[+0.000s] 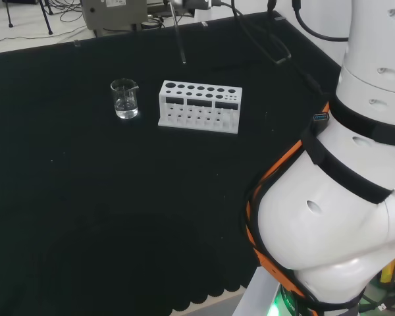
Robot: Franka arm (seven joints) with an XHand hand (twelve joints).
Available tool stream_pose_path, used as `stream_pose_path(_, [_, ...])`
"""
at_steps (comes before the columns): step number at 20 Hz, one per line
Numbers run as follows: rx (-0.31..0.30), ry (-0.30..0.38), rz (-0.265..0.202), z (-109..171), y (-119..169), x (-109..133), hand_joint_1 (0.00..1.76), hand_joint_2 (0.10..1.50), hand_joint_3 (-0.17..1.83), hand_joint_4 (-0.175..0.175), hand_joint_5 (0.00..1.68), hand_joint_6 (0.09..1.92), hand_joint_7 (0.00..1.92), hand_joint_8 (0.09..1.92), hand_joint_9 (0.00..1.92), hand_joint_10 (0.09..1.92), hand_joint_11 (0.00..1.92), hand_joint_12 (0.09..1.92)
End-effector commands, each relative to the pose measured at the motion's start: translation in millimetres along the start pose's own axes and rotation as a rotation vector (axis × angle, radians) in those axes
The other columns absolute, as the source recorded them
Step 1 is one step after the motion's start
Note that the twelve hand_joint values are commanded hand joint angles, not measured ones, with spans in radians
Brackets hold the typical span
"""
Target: Put the glass rod back on the white test tube rack.
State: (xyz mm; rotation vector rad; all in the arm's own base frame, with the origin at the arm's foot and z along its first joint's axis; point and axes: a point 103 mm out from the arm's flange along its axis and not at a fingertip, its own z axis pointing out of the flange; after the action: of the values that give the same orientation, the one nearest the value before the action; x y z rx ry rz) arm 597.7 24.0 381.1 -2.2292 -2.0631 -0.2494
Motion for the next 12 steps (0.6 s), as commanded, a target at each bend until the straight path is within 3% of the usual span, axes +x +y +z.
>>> stream_pose_path(1, [0.023, 0.008, -0.016, 4.8, -4.5, 4.2, 1.30, 0.70, 0.73, -0.175, 1.13, 0.67, 1.12, 1.27, 1.65, 0.91, 1.63, 0.74])
stream_pose_path(12, [0.028, -0.006, -0.041, 10.3, -10.4, 7.8, 1.30, 0.70, 0.73, -0.175, 1.13, 0.67, 1.12, 1.27, 1.65, 0.91, 1.63, 0.74])
